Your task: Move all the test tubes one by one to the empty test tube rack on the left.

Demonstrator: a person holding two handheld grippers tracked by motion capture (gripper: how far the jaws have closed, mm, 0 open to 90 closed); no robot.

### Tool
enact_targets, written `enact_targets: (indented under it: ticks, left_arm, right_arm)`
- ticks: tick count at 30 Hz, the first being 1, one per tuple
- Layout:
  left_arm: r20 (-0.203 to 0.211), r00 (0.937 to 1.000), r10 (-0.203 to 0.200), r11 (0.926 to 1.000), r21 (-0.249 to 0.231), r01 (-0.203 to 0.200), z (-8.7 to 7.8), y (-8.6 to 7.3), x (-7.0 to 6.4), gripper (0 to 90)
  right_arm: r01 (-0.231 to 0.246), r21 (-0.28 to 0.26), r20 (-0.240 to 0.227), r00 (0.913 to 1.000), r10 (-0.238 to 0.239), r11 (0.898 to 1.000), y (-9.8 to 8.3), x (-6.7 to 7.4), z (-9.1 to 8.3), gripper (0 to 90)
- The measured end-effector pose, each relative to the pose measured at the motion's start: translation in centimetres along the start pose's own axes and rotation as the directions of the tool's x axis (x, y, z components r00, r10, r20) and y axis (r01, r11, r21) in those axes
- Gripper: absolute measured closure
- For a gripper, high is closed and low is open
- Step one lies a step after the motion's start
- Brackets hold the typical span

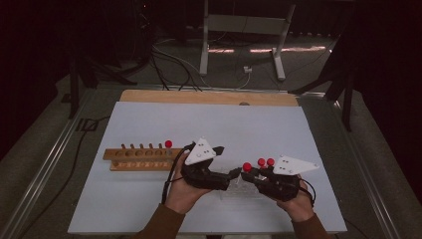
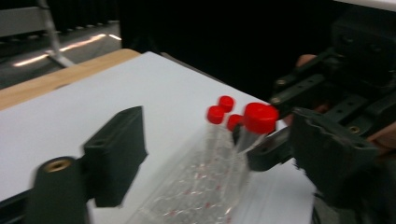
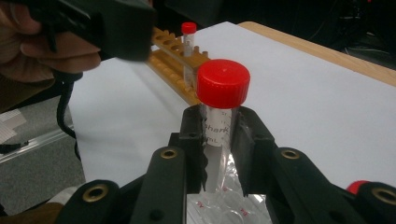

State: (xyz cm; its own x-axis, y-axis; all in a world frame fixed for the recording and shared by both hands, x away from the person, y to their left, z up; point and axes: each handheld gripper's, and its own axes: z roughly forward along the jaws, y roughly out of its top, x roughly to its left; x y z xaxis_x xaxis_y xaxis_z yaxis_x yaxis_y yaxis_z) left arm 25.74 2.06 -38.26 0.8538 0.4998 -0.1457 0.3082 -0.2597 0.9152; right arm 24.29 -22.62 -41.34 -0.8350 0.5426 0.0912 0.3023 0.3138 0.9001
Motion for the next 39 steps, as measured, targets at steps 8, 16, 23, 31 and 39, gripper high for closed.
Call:
enact_targets:
  ticks: [8,16,23,31,39]
  left_arm:
    - [0.072,0.9973,0.013,0.9997,0.021,-0.015,1.5,0.0,-0.6,57.2]
    - [0.08,0.9963,0.032,0.999,0.03,-0.034,2.0,-0.1,-0.9,70.6]
    - [0.058,0.9981,0.022,0.9997,0.003,-0.022,1.4,0.1,-0.6,70.8]
    - [0.024,0.9997,0.007,0.9999,-0.012,-0.007,0.6,0.1,0.0,70.8]
    - [-0.02,0.9997,-0.015,0.9997,-0.021,0.015,-0.7,-0.2,1.0,70.8]
  right_arm:
    - [0.003,0.001,-0.01,0.9999,-0.003,1.0,0.1,0.1,0.2,74.4]
    - [-0.002,0.005,-0.012,0.9999,0.002,1.0,-0.1,0.1,0.2,74.2]
    - [-0.008,0.0,-0.029,0.9995,0.008,1.0,0.0,-0.1,0.2,45.1]
    - [-0.026,-0.007,0.048,0.9985,0.026,1.0,-0.1,-0.5,0.1,14.6]
    - [-0.051,-0.03,0.119,0.9914,0.054,0.998,-0.3,-1.9,-1.2,1.0]
